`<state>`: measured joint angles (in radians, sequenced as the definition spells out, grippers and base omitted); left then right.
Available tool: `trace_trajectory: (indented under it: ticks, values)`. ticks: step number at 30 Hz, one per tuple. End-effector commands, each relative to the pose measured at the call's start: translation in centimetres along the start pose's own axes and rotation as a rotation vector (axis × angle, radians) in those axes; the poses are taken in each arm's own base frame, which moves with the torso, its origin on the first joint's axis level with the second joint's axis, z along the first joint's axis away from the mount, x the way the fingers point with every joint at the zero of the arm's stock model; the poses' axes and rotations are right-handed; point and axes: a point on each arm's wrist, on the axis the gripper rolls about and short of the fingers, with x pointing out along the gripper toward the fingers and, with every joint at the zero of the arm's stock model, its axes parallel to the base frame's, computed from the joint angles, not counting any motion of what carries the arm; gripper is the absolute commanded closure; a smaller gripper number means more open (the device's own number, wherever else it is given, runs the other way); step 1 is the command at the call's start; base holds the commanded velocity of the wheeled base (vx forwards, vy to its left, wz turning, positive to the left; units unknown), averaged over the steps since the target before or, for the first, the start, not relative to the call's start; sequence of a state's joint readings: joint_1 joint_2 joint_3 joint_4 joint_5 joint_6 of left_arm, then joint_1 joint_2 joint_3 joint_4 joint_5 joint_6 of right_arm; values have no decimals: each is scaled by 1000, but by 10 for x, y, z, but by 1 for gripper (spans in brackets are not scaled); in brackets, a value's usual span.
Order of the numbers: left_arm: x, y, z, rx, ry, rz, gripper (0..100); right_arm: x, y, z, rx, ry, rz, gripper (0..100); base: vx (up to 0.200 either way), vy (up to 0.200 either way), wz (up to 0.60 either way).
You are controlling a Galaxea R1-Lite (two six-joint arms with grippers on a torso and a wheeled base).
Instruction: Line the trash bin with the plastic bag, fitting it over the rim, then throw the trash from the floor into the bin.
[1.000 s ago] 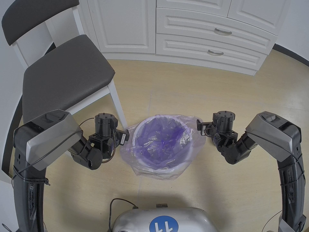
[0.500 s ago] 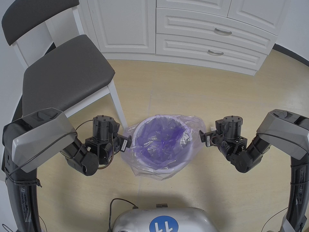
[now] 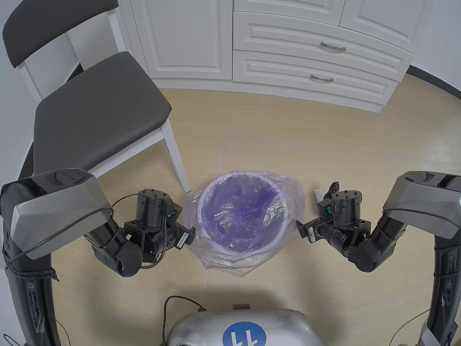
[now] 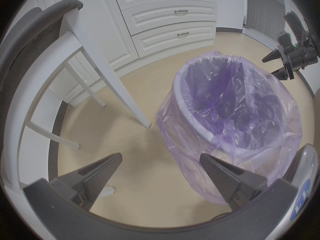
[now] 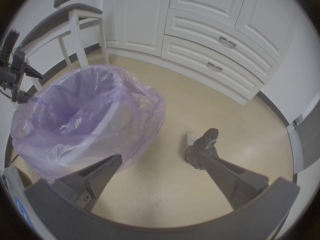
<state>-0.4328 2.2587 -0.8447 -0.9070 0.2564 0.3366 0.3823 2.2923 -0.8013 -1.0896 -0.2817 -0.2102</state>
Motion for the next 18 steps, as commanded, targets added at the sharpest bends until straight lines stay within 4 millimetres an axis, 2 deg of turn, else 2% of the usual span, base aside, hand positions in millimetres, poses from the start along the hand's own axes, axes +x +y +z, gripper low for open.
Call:
trace_trajectory:
  ticks: [1,2,3,6,12,18]
  values:
    - [5,-7,-8,11,24,-12,0,6,6,-11,-13,31,10,0,0,0,0]
    - [5,-7,-8,11,24,-12,0,6,6,-11,-13,31,10,0,0,0,0]
    - [13,-12,-16,18,47,-22,0,13,10,-21,-20,54,15,0,0,0,0]
    - [19,-19,-27,40,77,-39,0,20,15,-32,-27,80,20,0,0,0,0]
    - [26,-28,-34,54,89,-66,0,25,18,-38,-33,92,25,0,0,0,0]
    - [48,-32,-40,40,93,-46,0,42,16,-47,-24,101,3,0,0,0,0]
